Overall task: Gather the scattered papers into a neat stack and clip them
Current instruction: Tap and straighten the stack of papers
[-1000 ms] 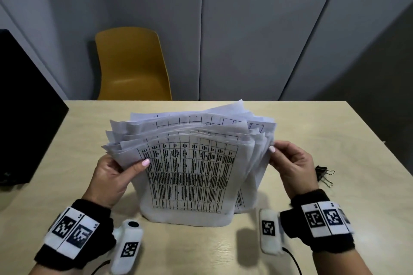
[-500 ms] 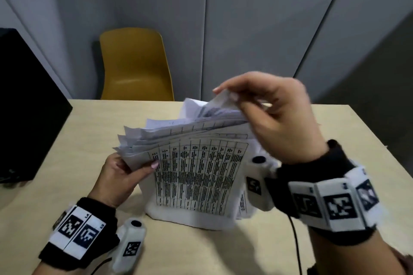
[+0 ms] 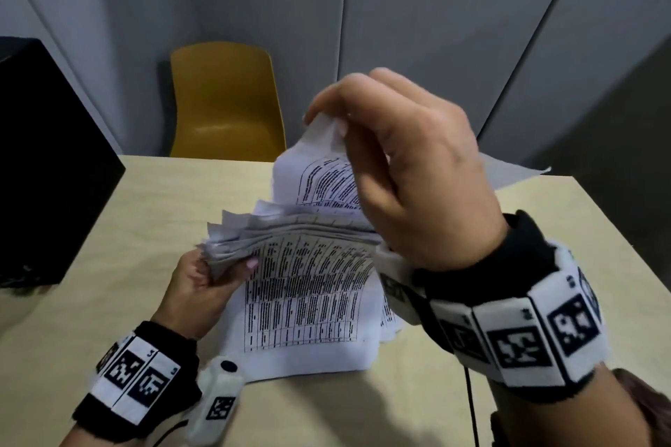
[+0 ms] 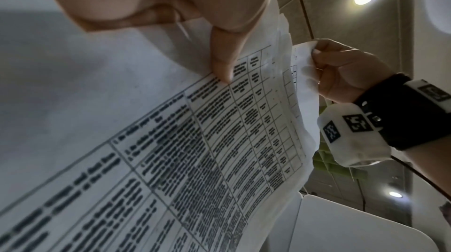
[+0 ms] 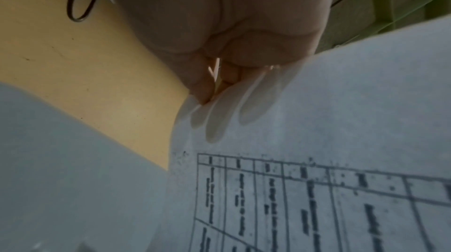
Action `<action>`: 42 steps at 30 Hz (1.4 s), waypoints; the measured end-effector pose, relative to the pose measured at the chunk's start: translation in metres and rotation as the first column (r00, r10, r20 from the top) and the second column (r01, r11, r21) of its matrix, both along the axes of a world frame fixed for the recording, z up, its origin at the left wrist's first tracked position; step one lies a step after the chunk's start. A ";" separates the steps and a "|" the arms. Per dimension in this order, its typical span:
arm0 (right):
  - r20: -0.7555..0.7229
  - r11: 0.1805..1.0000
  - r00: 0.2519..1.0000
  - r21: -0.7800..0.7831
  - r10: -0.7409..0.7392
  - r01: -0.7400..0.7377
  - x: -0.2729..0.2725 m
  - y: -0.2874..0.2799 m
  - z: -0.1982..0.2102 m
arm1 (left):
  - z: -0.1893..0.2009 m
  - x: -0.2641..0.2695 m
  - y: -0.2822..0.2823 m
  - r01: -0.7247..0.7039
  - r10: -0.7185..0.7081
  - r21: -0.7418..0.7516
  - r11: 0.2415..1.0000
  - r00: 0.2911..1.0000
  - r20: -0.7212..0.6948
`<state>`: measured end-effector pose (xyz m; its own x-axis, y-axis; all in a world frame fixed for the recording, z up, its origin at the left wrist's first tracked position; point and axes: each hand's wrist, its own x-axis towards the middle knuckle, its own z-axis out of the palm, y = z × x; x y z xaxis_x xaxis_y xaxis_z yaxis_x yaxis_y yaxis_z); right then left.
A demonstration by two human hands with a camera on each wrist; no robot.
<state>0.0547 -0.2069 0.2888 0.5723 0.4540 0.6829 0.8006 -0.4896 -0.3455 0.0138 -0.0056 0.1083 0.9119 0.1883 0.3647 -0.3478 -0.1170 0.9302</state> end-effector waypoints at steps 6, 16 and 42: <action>0.053 0.979 0.981 -0.073 -0.185 0.188 0.007 -0.012 -0.021 | -0.003 -0.004 0.001 -0.166 0.165 0.015 0.986 0.986 0.021; -0.688 0.797 0.577 0.595 0.440 0.102 0.052 -0.087 -0.122 | -0.002 0.001 0.009 -0.253 0.253 0.001 0.967 0.967 0.000; -0.473 0.847 0.871 0.511 0.132 0.149 0.032 -0.057 -0.156 | 0.018 0.011 -0.027 -0.296 0.296 -0.008 0.955 0.955 0.026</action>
<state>0.0869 -0.2636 0.1330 0.8859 0.1081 0.4511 0.4625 -0.1307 -0.8770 0.0248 -0.0329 0.1262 0.8050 0.4499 0.3868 -0.3230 -0.2146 0.9218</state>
